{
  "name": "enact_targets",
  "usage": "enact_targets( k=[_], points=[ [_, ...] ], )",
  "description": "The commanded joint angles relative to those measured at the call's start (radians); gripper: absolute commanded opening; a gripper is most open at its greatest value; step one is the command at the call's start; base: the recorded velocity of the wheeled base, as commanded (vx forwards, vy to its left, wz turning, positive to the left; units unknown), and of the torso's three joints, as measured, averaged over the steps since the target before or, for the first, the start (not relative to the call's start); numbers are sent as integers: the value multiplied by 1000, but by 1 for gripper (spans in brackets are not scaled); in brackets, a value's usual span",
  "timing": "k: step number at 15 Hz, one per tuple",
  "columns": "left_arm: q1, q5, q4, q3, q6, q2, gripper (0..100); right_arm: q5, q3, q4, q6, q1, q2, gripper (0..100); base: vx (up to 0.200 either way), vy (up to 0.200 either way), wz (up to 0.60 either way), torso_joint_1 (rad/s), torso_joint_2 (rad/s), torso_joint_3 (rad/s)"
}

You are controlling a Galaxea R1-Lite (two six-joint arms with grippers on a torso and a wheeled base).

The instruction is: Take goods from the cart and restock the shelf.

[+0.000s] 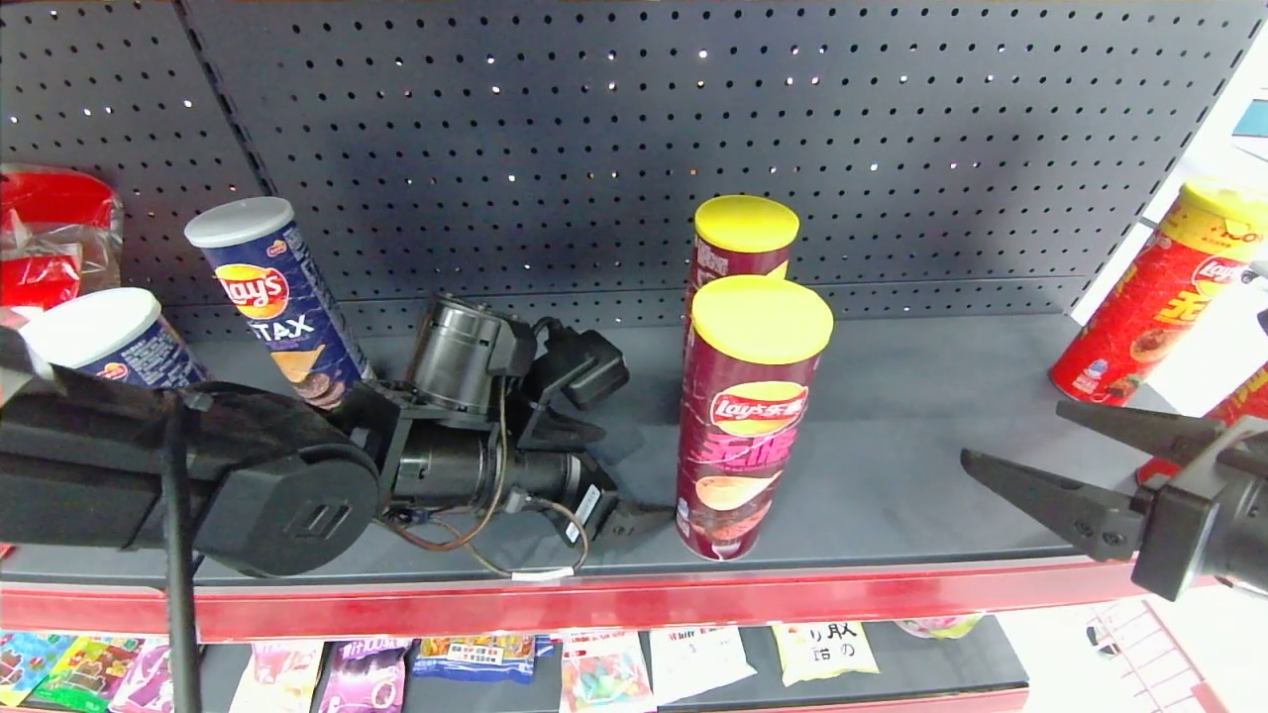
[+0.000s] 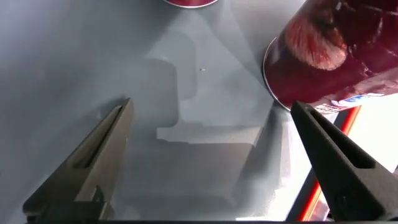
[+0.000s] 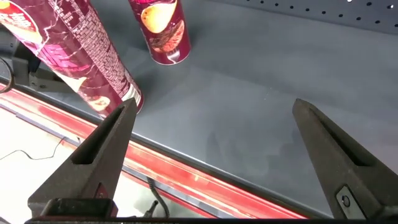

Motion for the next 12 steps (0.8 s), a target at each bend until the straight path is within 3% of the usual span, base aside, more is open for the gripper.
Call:
enact_targets(
  k=[1,9,11,12],
  points=[
    [-4,0,-1,-9,-1,7,100,0,-1,-1,0,-8,4,100,0,0,0,0,0,0],
    [-13,1,-1,-1,-3,1,100,0,0,-1,0,-10,1,100,0,0,0,0,0,0],
    [-10,4,-1,27,-3,-28,100,0,5,1,-2,-10,-2,100,0,0,0,0,0,0],
    [-2,17,1,105,-13,-142,100,2,14,2,-3,-7,-25,100,0,0,0,0,0,0]
  ],
)
